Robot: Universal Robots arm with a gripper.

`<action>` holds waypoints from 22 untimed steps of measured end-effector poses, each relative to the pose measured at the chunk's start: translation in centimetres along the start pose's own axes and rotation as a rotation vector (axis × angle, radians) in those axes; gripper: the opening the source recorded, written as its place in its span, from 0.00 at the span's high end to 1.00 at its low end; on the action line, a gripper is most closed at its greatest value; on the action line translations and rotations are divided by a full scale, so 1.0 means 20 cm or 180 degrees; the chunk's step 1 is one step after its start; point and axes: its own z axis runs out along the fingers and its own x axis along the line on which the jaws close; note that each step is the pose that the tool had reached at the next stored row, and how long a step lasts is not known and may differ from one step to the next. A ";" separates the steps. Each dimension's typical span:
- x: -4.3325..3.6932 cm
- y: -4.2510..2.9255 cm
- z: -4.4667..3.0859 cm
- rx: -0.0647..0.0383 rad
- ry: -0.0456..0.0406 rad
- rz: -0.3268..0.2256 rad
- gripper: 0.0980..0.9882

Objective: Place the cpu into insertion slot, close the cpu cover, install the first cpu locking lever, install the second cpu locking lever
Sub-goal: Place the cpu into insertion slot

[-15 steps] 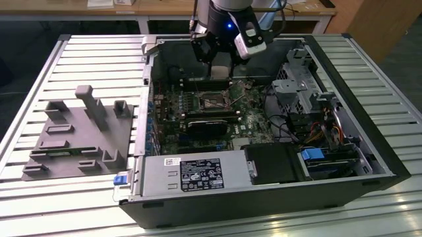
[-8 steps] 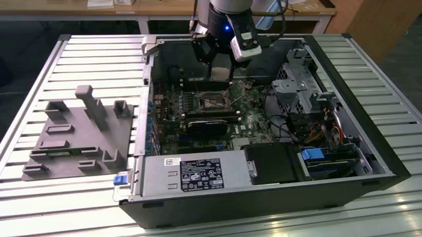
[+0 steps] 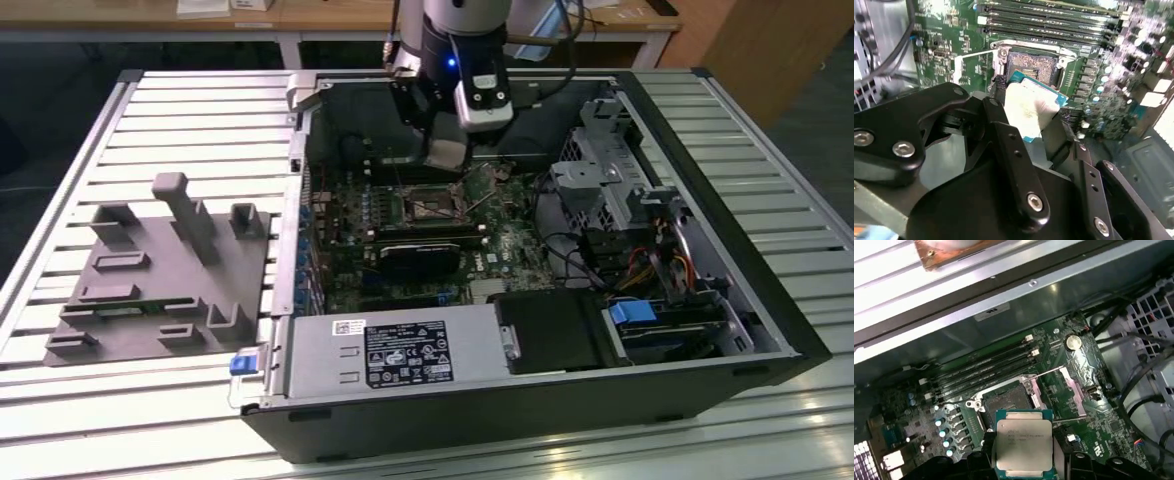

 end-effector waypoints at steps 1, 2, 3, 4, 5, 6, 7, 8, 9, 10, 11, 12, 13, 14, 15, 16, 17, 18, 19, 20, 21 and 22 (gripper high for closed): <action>0.000 0.000 0.003 -0.0001 -0.0005 0.0057 0.51; 0.000 -0.001 0.007 -0.0002 -0.0010 0.0114 0.51; 0.000 -0.001 0.010 -0.0003 -0.0015 0.0171 0.51; 0.000 -0.001 0.013 -0.0004 -0.0020 0.0228 0.51; 0.000 -0.001 0.017 -0.0005 -0.0025 0.0285 0.51; 0.000 -0.002 0.020 -0.0006 -0.0030 0.0333 0.51; 0.000 -0.002 0.023 -0.0007 -0.0034 0.0383 0.51; 0.000 -0.002 0.026 -0.0008 -0.0039 0.0433 0.51; 0.000 -0.003 0.030 -0.0009 -0.0043 0.0484 0.51; 0.000 -0.003 0.033 -0.0010 -0.0048 0.0538 0.51; 0.000 -0.003 0.036 -0.0011 -0.0053 0.0593 0.51; 0.000 -0.004 0.040 -0.0013 -0.0059 0.0655 0.51; 0.000 -0.004 0.043 -0.0014 -0.0064 0.0713 0.51; 0.000 -0.004 0.046 -0.0015 -0.0069 0.0770 0.51; 0.000 -0.004 0.049 -0.0016 -0.0074 0.0827 0.51; 0.000 -0.005 0.052 -0.0017 -0.0079 0.0882 0.51; -0.001 -0.005 0.055 -0.0018 -0.0084 0.0941 0.51; -0.001 -0.005 0.058 -0.0019 -0.0089 0.0996 0.51; -0.001 -0.006 0.061 -0.0020 -0.0095 0.1058 0.51; -0.001 -0.006 0.064 -0.0021 -0.0100 0.1115 0.51; -0.001 -0.006 0.067 -0.0022 -0.0105 0.1172 0.51; -0.001 -0.006 0.070 -0.0023 -0.0110 0.1229 0.51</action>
